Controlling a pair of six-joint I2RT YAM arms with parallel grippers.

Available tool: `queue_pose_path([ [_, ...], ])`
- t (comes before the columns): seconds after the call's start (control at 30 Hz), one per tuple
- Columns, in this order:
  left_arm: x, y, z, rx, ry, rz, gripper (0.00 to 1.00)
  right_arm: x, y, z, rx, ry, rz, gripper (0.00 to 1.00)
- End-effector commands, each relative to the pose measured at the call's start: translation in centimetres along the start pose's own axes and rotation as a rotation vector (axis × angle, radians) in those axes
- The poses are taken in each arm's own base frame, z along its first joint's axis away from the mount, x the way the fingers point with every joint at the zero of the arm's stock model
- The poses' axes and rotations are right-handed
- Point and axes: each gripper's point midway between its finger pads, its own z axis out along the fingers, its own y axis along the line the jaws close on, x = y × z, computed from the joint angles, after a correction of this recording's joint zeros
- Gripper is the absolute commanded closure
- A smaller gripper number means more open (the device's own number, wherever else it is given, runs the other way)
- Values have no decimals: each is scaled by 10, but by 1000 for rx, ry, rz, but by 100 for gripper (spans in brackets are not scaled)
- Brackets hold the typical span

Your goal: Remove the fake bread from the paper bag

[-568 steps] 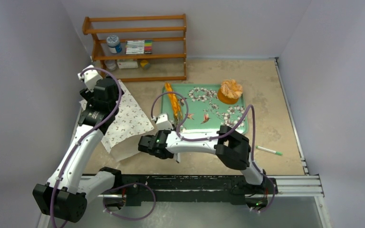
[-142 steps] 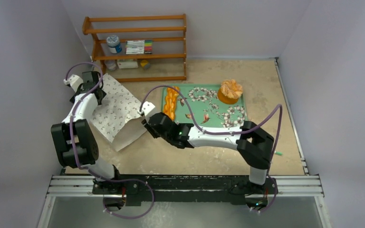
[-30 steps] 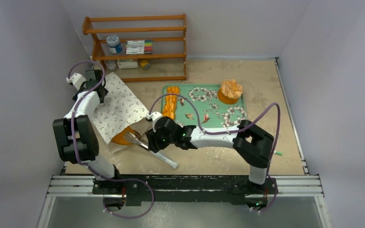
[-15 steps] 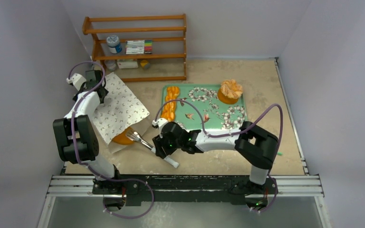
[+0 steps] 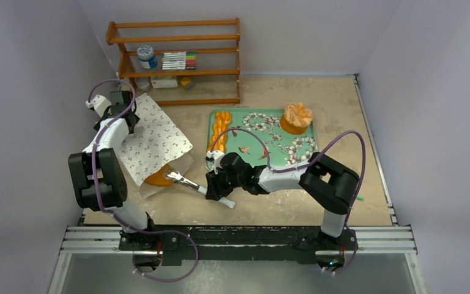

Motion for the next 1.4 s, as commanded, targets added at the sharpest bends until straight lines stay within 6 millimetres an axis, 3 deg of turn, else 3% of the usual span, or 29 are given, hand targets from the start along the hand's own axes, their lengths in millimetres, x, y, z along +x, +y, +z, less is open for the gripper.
queue_pose_path([
  [0.0, 2, -18, -3, 69, 4, -24, 21, 11, 9, 7, -79, 27, 11, 55],
  [0.13, 3, -18, -3, 71, 8, -27, 22, 23, 7, 12, -93, 58, 22, 63],
  [0.23, 3, -18, -5, 75, 8, -28, 22, 28, 6, 15, -94, 70, 23, 75],
  [0.5, 3, -17, -6, 75, 7, -27, 22, 29, 5, 17, -95, 69, 29, 100],
  [0.87, 1, -21, -10, 95, 6, -40, 22, 19, 10, 8, -41, 33, -18, 100],
  [1.17, -5, -24, -15, 112, -1, -52, 22, -6, 23, 0, 353, -63, -265, 100],
  [1.37, -9, -25, -20, 124, -4, -60, 22, -1, 17, -10, 649, -84, -411, 100],
])
